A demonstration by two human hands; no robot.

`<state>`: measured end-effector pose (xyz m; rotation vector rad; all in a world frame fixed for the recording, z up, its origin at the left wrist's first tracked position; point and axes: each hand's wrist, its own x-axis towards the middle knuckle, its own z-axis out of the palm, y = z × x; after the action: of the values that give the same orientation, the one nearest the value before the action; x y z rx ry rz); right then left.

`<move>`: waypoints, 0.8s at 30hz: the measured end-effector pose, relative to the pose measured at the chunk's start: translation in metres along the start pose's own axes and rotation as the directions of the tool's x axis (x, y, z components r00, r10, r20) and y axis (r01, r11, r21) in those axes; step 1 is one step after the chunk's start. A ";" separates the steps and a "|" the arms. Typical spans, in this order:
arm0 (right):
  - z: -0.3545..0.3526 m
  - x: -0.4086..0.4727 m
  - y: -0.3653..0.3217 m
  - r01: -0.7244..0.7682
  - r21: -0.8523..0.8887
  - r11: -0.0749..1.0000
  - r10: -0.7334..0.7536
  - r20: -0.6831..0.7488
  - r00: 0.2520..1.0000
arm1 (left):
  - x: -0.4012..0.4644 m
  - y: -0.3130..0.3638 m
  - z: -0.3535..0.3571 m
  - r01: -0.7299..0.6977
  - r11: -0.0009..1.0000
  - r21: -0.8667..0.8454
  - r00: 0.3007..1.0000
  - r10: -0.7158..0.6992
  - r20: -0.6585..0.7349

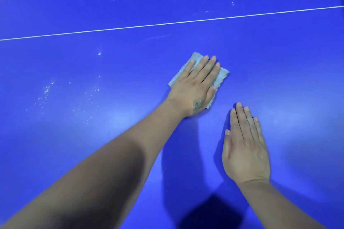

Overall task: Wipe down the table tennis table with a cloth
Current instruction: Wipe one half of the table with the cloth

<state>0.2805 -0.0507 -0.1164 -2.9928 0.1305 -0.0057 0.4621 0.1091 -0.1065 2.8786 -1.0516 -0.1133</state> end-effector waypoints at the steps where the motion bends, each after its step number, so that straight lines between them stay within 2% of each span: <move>1: 0.000 0.000 0.000 0.001 0.007 1.000 -0.001 -0.002 1.000 | 0.013 -0.008 -0.002 -0.035 0.999 0.026 0.999 0.035 0.012; 3: 0.000 -0.001 0.000 -0.001 0.013 1.000 0.001 -0.004 1.000 | 0.037 -0.025 -0.007 -0.041 0.998 0.048 0.999 0.040 0.033; 8: 0.000 -0.001 0.000 0.005 0.045 0.999 -0.005 -0.017 1.000 | 0.069 -0.073 -0.013 0.196 0.980 0.016 0.980 -0.196 0.018; 13: 0.000 0.000 0.000 0.007 0.087 0.996 -0.005 -0.027 1.000 | 0.062 -0.098 -0.018 0.345 0.937 -0.049 0.939 -0.344 0.021; 18: 0.001 -0.001 0.000 -0.006 0.142 0.990 0.011 -0.037 0.999 | 0.025 -0.142 -0.019 0.498 0.862 -0.093 0.867 -0.499 0.023; 24: 0.001 -0.002 -0.001 0.004 0.158 0.987 0.010 -0.088 0.996 | -0.068 -0.193 -0.018 0.608 0.787 -0.111 0.793 -0.609 0.023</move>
<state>0.2785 -0.0499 -0.1173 -2.8344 0.1377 -0.1412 0.5356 0.3005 -0.1039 2.9785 -0.0588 -0.1784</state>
